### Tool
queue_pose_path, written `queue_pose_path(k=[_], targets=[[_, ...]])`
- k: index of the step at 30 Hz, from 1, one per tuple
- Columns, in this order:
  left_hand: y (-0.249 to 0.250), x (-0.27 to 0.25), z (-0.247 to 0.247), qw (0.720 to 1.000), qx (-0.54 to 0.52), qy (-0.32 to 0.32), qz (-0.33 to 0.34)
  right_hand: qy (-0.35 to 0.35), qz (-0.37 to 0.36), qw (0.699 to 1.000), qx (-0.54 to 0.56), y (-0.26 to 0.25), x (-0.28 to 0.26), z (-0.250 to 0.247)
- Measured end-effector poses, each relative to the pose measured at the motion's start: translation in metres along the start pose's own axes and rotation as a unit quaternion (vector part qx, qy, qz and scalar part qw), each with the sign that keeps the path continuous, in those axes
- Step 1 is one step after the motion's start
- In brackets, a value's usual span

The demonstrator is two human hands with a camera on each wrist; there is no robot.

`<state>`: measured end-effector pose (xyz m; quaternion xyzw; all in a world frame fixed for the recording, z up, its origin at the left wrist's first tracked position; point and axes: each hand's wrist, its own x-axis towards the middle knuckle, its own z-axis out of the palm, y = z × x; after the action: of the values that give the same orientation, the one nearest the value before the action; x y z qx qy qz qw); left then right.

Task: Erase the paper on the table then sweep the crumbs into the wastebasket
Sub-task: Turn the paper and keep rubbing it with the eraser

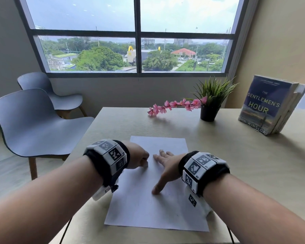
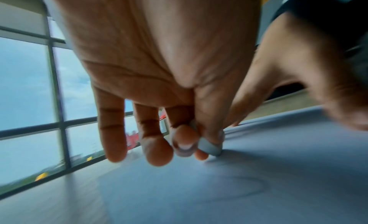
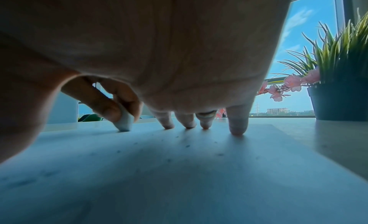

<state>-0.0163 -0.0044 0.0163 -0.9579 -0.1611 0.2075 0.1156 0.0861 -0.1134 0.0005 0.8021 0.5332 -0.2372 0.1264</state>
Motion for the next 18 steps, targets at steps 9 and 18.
queue_pose_path(k=[9,18], targets=[[-0.007,-0.002,0.003,1.000,-0.016,-0.003,-0.002,-0.004,0.001,1.000,0.011,-0.001,-0.002,-0.001],[-0.001,-0.010,0.009,0.999,-0.011,-0.015,0.026,-0.001,0.000,1.000,0.004,-0.001,0.000,-0.001]])
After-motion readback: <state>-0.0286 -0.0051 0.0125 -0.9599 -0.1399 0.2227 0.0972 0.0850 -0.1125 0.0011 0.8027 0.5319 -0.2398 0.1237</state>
